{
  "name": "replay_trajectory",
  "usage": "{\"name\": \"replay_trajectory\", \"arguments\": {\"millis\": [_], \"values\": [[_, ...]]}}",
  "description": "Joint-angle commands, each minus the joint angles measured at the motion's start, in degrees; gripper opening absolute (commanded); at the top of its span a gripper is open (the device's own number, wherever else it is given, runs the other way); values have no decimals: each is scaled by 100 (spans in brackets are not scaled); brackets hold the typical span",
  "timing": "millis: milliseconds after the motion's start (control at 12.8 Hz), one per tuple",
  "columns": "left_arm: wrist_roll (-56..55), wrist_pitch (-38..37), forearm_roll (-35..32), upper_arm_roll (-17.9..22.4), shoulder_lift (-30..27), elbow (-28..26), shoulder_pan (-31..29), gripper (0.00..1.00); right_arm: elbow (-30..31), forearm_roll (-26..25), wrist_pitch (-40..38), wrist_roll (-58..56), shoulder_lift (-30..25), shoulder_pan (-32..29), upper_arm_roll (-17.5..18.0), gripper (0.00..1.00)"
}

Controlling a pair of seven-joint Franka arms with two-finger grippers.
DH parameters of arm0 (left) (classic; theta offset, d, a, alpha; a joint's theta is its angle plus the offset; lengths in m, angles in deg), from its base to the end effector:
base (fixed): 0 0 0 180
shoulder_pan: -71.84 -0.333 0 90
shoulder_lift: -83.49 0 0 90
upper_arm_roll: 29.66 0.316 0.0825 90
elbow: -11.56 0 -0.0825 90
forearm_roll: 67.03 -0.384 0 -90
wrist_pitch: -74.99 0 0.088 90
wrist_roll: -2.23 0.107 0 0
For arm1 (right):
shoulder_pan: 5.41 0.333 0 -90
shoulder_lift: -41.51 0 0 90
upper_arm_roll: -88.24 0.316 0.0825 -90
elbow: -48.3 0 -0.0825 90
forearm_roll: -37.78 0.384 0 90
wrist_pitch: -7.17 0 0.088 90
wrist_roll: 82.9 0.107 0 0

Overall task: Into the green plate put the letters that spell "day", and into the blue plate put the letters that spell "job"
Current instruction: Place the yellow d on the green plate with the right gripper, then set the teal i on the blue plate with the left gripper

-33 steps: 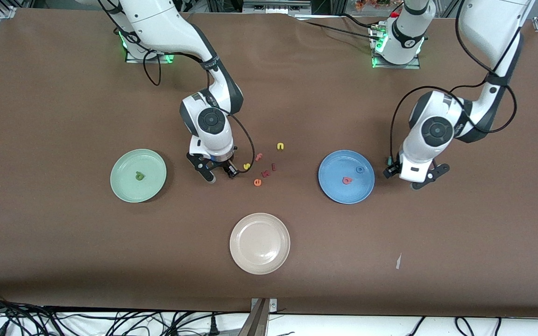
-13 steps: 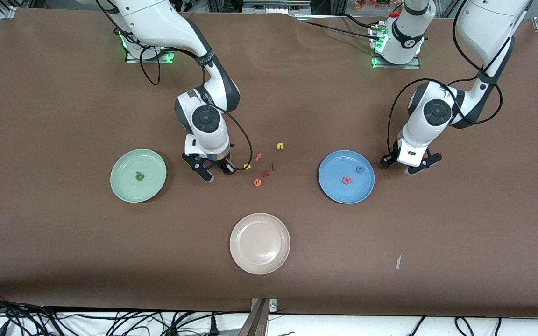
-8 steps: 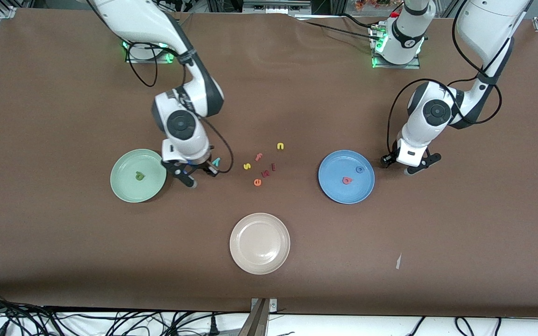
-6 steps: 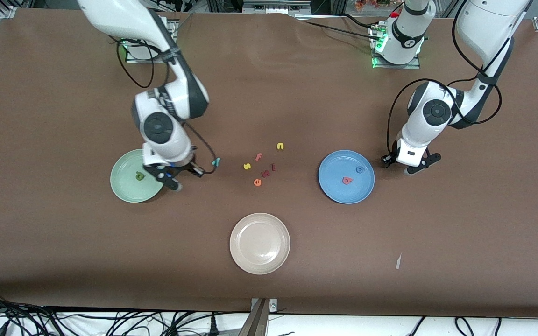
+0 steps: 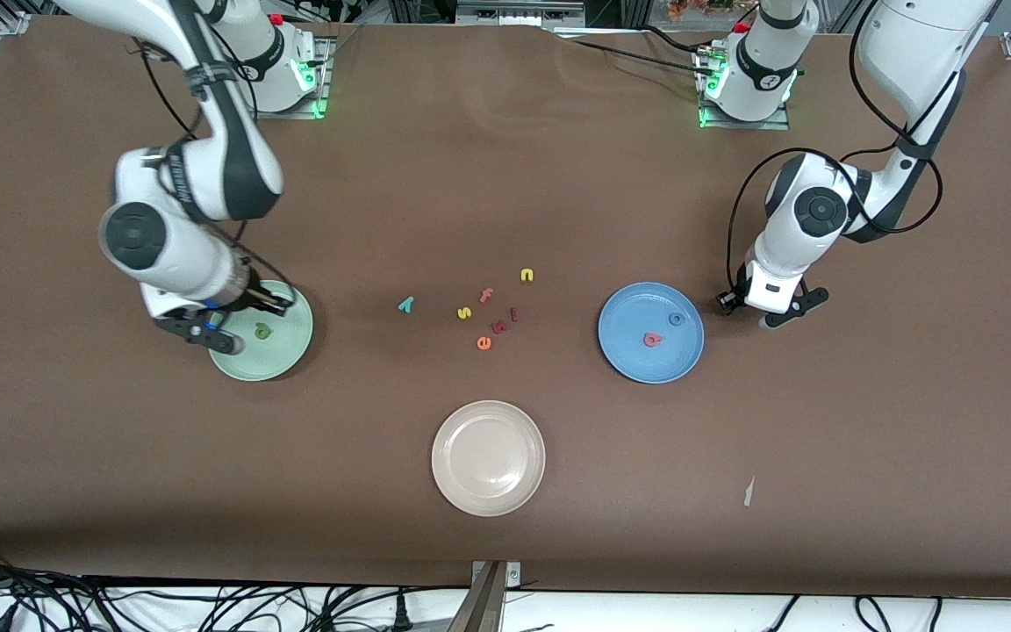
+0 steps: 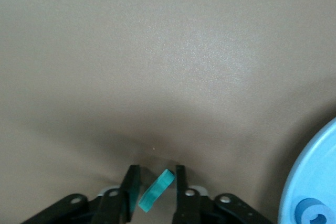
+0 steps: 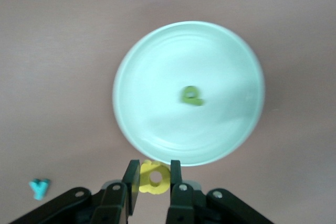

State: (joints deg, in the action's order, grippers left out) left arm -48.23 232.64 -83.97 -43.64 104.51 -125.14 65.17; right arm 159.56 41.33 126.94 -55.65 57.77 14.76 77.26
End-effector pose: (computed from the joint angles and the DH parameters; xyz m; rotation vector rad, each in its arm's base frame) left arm 0.4941 -0.0815 0.1732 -3.0310 -0.7684 -0.0484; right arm 0.5865 0.1023 0.3298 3.0474 -0.5317 -0.1892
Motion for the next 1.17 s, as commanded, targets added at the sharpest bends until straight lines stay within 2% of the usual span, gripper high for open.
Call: {"name": "replay_trajectory", "arguments": {"millis": [0, 156, 312, 468, 624, 780, 936, 1092], "values": [[-148, 73, -143, 10, -54, -58, 78, 20, 265, 50, -68, -273, -220, -171, 96, 62], [-139, 73, -143, 10, -54, -58, 78, 11, 300, 67, -51, -221, -220, -171, 96, 68], [-139, 64, -143, 10, -54, -58, 78, 8, 292, 67, 11, -185, -203, -171, 122, 69], [-130, 56, -143, 10, -54, -49, 78, 0, 222, 137, 447, -63, -1, -180, 332, 72], [-86, 21, -134, 10, -133, 21, 25, 0, 221, 295, 826, 619, 210, -145, 630, 79], [-95, -128, -99, 10, -282, 91, 7, 0, 221, 296, 1074, 1192, 359, -136, 877, 79], [-78, -671, -64, -7, -292, 397, 16, 0, 221, 304, 1319, 1693, 491, 204, 922, 79], [-77, -1741, 93, -156, -265, 1055, 60, 0, 239, 322, 1705, 2378, 719, 617, 931, 79]]}}
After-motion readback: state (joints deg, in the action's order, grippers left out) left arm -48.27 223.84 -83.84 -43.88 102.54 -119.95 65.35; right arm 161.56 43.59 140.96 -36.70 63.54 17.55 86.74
